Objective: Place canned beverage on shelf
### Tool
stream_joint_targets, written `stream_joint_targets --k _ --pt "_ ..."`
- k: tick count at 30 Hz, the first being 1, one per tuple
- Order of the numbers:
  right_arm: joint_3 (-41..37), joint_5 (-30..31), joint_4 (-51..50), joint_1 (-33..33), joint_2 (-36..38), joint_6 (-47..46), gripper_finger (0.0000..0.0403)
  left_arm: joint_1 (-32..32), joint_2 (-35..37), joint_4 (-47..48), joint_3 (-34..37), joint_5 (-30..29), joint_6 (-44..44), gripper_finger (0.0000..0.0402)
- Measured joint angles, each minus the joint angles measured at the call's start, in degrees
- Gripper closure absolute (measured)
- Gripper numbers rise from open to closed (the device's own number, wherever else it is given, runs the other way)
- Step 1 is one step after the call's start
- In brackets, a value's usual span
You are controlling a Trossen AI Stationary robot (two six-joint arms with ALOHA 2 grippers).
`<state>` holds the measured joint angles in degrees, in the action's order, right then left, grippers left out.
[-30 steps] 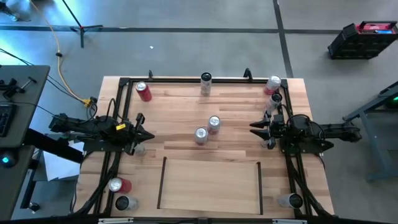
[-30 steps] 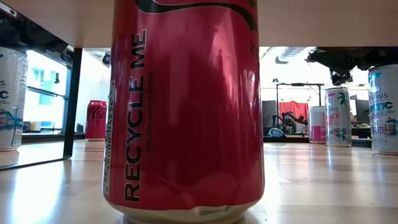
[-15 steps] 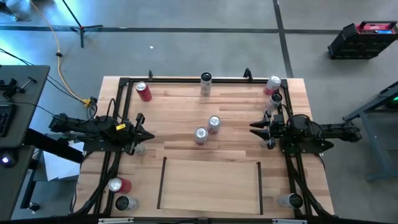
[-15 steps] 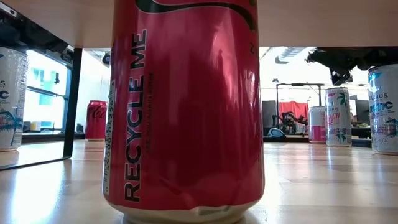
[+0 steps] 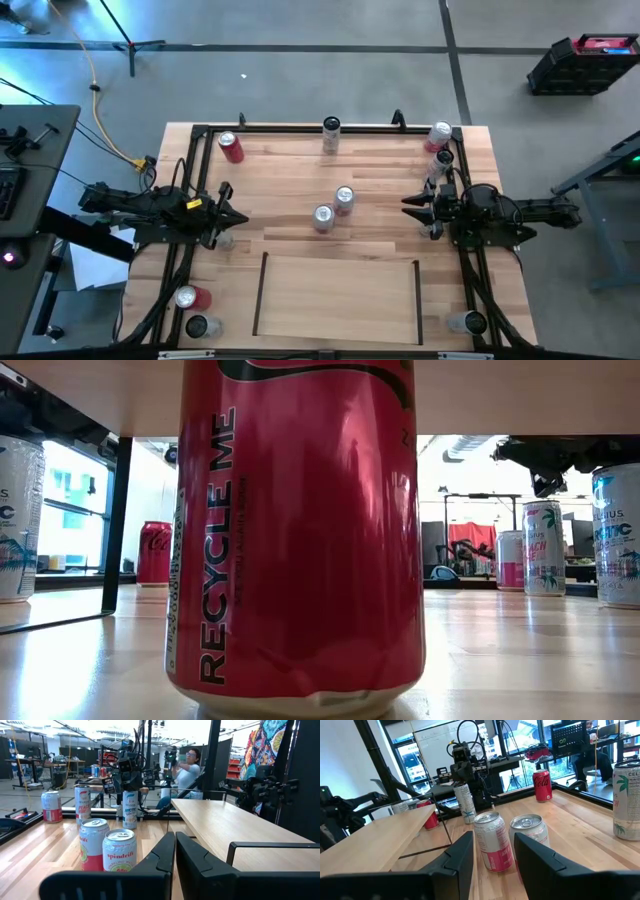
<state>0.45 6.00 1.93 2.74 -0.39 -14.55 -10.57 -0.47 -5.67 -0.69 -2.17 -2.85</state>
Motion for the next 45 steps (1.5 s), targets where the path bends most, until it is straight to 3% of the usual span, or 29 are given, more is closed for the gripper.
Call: stream_joint_targets --k 35,41,45 --pt "0.0 0.7 0.0 -0.1 0.0 0.1 0.0276 0.0 0.0 0.0 0.0 0.0 0.0 0.0396" --pt "0.0 3.3 0.6 -0.3 0.0 6.0 0.0276 0.0 0.0 0.0 0.0 0.0 0.0 0.0396" --pt "0.0 2.8 0.6 -0.3 0.0 3.1 0.0276 0.0 0.0 0.0 0.0 0.0 0.0 0.0396"
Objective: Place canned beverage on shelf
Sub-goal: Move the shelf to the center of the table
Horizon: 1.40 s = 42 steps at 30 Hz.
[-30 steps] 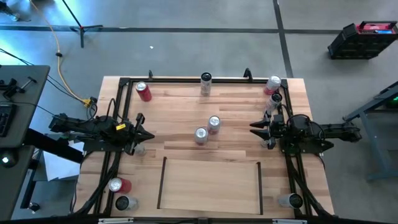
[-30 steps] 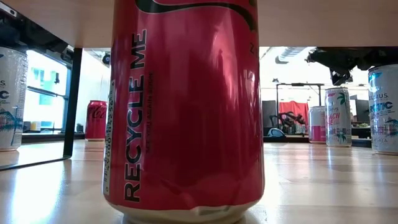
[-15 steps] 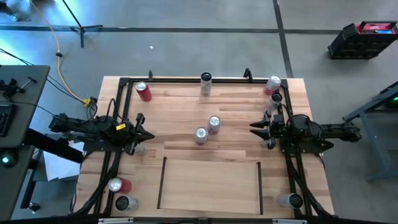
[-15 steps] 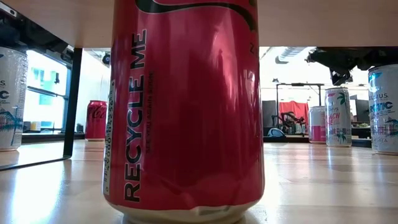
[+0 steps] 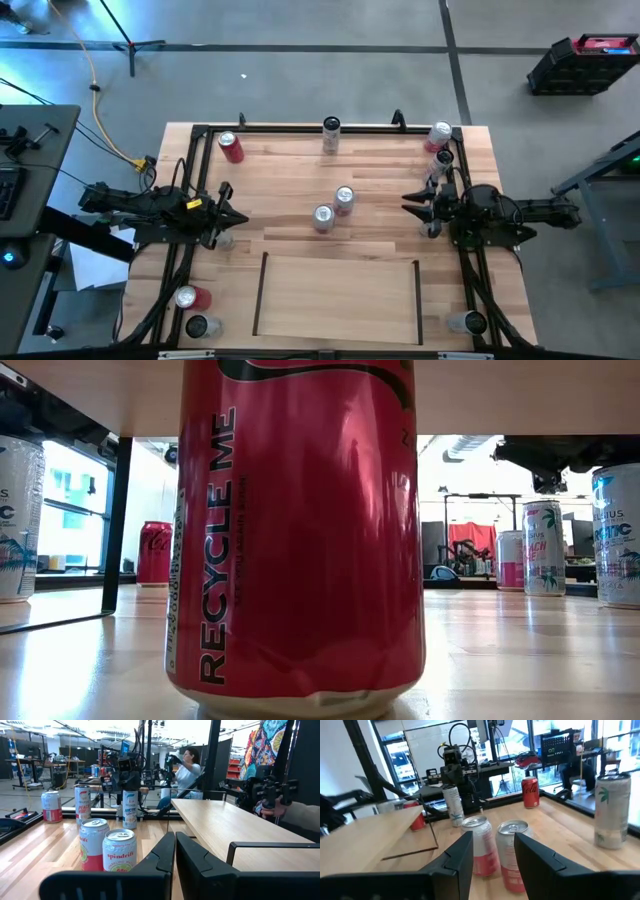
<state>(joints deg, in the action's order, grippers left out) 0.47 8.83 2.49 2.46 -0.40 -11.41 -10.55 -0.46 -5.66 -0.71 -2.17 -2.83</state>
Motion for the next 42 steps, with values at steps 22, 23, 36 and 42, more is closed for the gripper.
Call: stream_joint_targets --k 22,23,36,42 --pt "3.3 -13.3 24.7 1.0 -2.2 3.3 0.0276 0.0 0.0 0.0 0.0 0.0 0.0 0.0396" --pt "3.4 -12.9 24.4 1.1 -3.2 3.8 0.0276 0.0 0.0 0.0 0.0 0.0 0.0 0.0396" --pt "3.9 -8.0 20.9 -2.7 -18.9 -4.2 0.0276 0.0 0.0 0.0 0.0 0.0 0.0 0.0396" --pt "6.7 -9.3 16.6 -3.9 -22.5 -3.6 0.0263 0.0 0.0 0.0 0.0 0.0 0.0 0.0396"
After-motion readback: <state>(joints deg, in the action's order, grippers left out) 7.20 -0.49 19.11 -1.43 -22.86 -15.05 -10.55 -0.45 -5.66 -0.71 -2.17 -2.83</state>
